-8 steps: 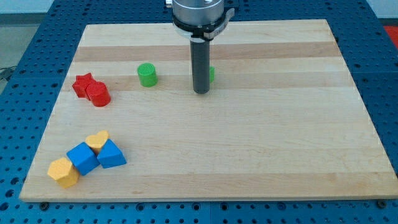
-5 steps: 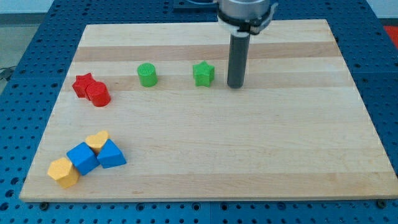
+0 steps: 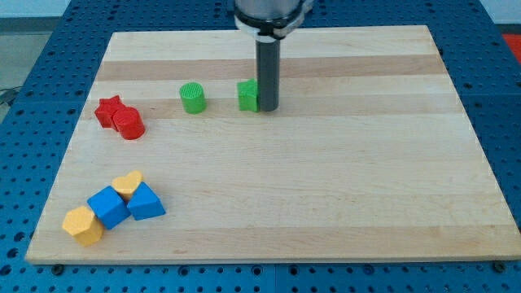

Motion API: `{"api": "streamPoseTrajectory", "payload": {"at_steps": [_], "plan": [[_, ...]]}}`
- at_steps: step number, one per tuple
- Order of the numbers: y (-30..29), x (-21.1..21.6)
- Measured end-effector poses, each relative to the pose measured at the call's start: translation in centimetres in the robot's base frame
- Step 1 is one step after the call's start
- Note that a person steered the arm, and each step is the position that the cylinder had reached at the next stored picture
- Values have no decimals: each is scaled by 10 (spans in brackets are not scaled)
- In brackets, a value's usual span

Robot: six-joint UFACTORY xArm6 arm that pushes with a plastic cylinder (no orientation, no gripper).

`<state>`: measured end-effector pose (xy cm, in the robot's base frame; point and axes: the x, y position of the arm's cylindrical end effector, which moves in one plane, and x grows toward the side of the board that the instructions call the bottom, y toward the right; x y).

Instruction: Move the green circle into the red star

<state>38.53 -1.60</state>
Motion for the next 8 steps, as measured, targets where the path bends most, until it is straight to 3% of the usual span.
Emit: {"api": "streamPoseTrajectory", "payload": {"at_steps": [5,8], "plan": [[-108,-4],[-160,21]]}}
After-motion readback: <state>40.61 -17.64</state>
